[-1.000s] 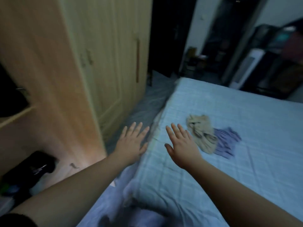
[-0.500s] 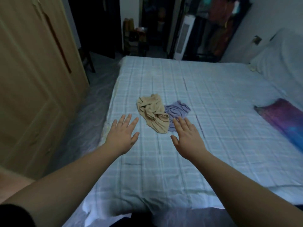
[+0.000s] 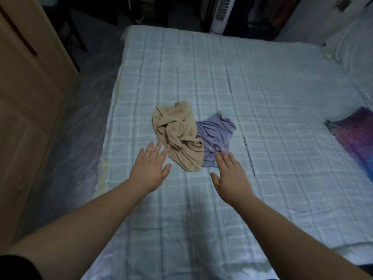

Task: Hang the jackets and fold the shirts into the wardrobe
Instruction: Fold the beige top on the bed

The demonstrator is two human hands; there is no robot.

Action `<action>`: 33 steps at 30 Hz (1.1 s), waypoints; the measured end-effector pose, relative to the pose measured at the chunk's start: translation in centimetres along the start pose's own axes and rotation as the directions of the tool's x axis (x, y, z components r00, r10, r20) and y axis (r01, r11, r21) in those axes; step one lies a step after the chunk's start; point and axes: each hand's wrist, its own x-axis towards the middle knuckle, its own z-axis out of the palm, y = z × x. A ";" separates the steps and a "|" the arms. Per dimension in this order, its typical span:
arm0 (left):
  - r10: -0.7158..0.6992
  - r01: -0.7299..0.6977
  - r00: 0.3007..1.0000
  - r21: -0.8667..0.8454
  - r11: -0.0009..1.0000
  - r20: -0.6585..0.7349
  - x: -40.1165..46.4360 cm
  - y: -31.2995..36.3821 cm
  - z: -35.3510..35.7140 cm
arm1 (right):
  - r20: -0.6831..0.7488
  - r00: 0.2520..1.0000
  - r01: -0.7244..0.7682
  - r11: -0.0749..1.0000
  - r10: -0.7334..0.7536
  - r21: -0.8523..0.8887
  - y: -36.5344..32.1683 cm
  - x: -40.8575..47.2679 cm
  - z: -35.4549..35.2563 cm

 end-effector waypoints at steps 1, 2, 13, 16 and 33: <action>-0.011 0.011 1.000 -0.016 1.000 0.016 1.1 -0.1 0.7 | 0.017 1.000 -0.004 1.000 0.004 0.001 0.6 1.1 0.7; -0.023 0.024 0.999 -0.033 0.999 0.031 1.9 -0.3 1.4 | 0.029 1.000 -0.012 1.000 0.011 0.006 1.1 2.2 1.5; -0.111 0.120 0.984 -0.062 0.991 0.138 8.6 -3.0 9.5 | 0.202 0.979 -0.002 0.989 -0.027 0.145 4.1 12.5 11.3; -0.154 0.166 0.982 -0.106 0.980 0.109 10.9 -3.5 11.1 | 0.254 0.967 -0.055 0.956 -0.022 0.290 4.0 17.3 14.2; -0.079 0.115 0.979 -0.192 0.975 0.187 8.9 -2.1 15.0 | 0.330 0.942 -0.195 0.910 0.069 0.366 3.5 13.3 19.7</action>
